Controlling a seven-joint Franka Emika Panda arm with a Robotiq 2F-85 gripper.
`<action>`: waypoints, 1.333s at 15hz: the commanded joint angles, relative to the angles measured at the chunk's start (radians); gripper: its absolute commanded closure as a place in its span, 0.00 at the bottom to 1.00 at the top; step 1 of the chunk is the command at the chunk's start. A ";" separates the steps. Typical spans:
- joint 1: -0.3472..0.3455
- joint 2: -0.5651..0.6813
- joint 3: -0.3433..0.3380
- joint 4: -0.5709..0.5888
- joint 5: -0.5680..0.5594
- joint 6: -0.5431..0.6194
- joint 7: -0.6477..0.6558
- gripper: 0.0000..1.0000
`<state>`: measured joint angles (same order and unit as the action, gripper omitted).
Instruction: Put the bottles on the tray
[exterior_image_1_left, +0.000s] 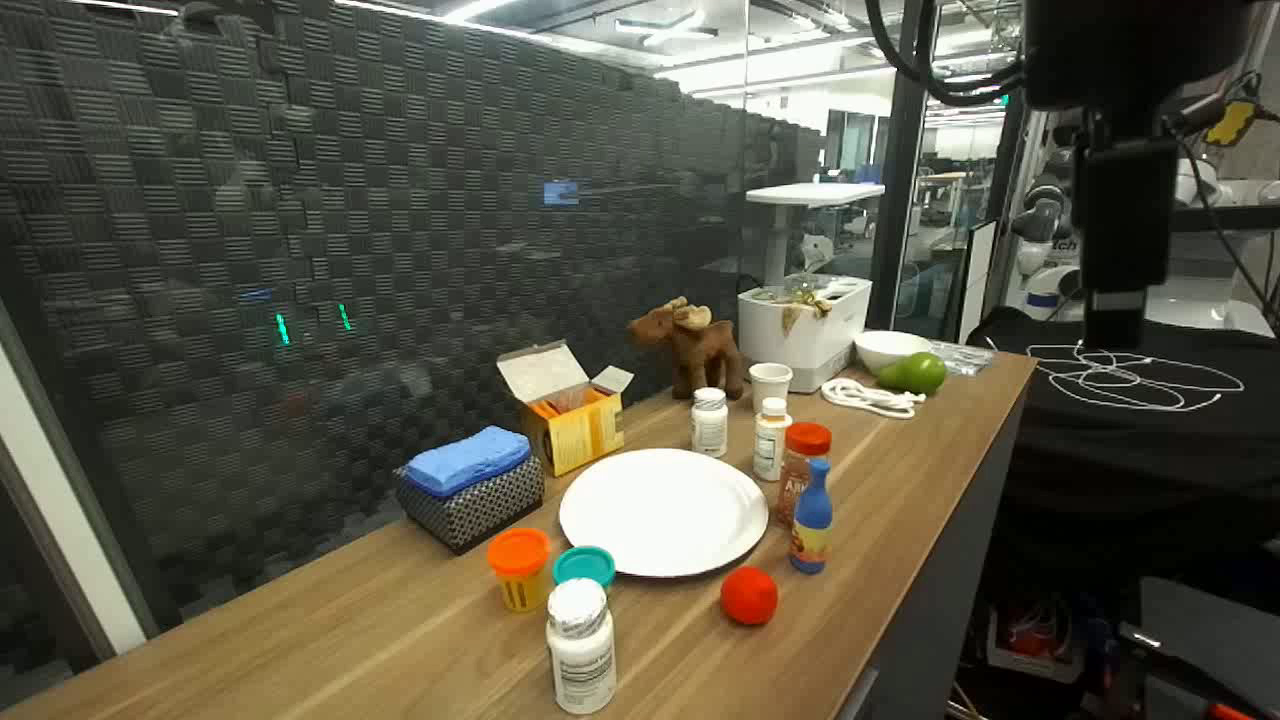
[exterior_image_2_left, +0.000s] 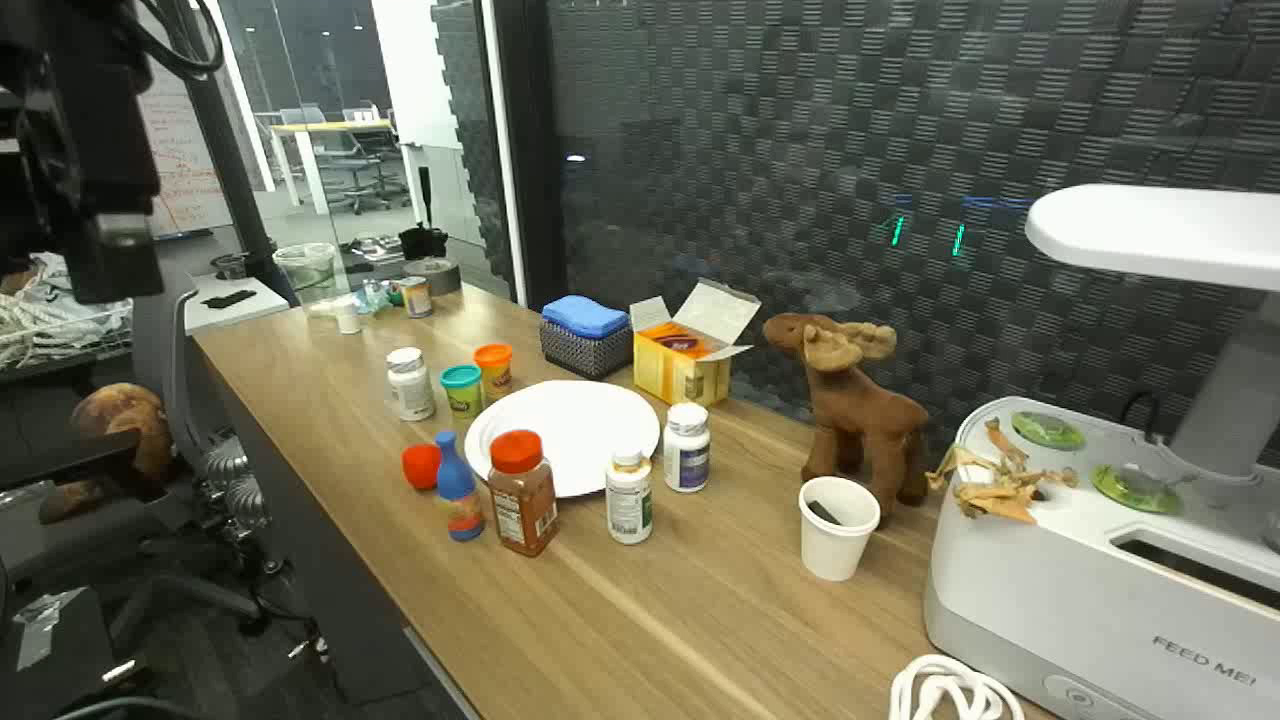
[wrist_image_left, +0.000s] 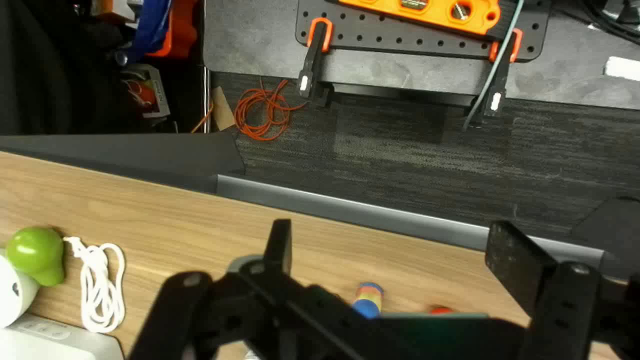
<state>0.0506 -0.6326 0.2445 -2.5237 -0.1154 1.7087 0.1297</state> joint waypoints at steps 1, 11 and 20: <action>0.028 0.004 -0.024 0.007 -0.013 -0.003 0.014 0.00; 0.028 0.002 -0.023 0.015 -0.013 -0.003 0.014 0.00; 0.030 0.067 -0.013 0.037 -0.015 0.043 0.022 0.00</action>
<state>0.0553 -0.6308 0.2410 -2.5141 -0.1154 1.7097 0.1297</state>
